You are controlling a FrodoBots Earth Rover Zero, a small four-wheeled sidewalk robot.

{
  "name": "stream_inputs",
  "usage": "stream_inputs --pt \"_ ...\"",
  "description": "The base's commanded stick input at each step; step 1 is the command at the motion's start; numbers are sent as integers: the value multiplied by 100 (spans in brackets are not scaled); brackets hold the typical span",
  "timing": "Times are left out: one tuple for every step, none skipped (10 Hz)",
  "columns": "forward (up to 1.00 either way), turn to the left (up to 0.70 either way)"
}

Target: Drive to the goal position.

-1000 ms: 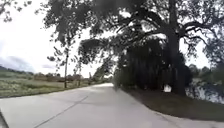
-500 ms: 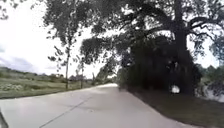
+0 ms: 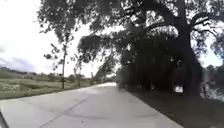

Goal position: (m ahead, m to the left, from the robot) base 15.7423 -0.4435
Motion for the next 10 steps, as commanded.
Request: stream_inputs --pt "85 0" --pt "85 17" --pt "85 34" --pt "85 30" --pt "85 13" --pt "85 0" --pt "85 0" --pt "85 0" --pt "85 0" --pt "85 0"
